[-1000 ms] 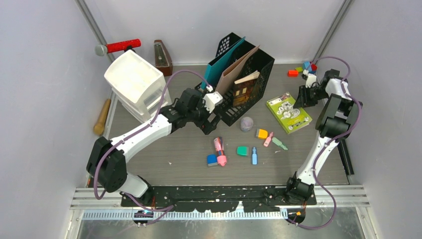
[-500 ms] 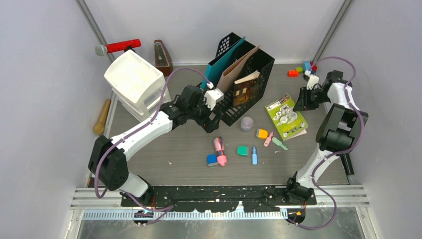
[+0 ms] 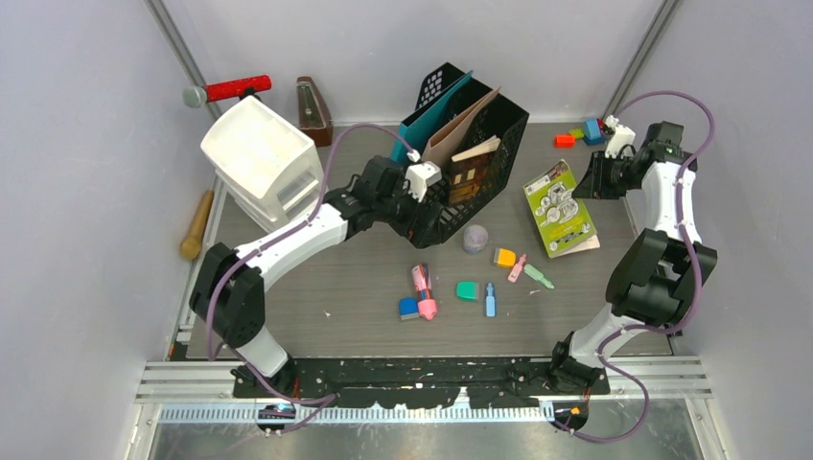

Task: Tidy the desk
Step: Pick up the book from the center of the board.

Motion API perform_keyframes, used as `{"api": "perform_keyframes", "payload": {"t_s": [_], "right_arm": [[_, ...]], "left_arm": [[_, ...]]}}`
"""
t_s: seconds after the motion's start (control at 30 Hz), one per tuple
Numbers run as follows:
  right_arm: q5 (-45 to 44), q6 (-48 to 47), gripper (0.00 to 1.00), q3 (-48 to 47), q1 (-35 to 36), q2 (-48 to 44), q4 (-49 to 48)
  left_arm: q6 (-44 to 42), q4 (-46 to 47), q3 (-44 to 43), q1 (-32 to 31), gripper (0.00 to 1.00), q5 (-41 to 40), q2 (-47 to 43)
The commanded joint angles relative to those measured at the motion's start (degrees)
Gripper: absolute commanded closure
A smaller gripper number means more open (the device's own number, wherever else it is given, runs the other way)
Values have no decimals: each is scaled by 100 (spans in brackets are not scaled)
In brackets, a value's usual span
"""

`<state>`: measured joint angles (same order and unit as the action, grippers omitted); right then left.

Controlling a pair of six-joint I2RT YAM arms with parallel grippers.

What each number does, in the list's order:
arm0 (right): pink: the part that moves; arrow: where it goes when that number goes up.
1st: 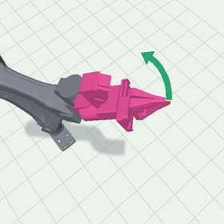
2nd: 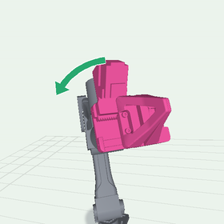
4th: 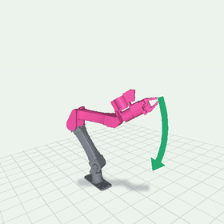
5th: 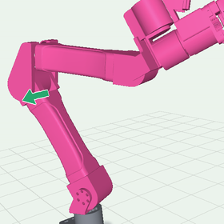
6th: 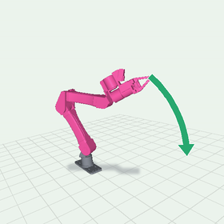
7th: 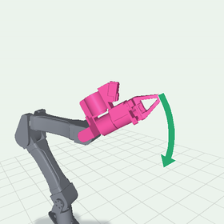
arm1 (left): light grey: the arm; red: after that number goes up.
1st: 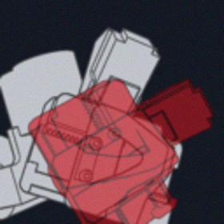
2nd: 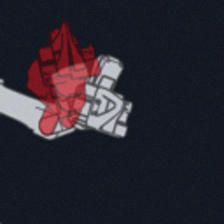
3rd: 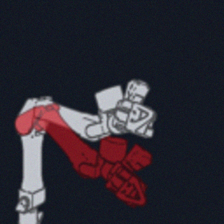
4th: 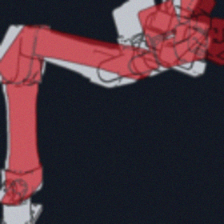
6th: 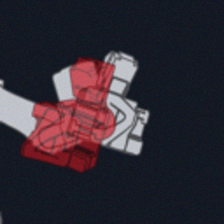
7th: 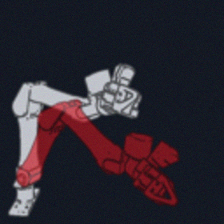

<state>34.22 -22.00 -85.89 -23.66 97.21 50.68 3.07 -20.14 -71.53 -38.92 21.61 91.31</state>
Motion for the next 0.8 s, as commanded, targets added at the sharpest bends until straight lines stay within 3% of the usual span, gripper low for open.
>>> {"api": "perform_keyframes", "payload": {"t_s": [0.0, 0.5, 0.77], "right_arm": [[300, 331, 100, -9, -16, -549, 52], [1701, 1321, 100, 675, -20, -1923, 104], [2726, 2698, 100, 1638, -7, -2612, -1141]], "left_arm": [[488, 546, -469, -88, 1, 369, 267], [2205, 1448, -1194, -468, 1, 1149, 1345], [3274, 2122, -1219, -468, 1, 1821, 1485]]}}
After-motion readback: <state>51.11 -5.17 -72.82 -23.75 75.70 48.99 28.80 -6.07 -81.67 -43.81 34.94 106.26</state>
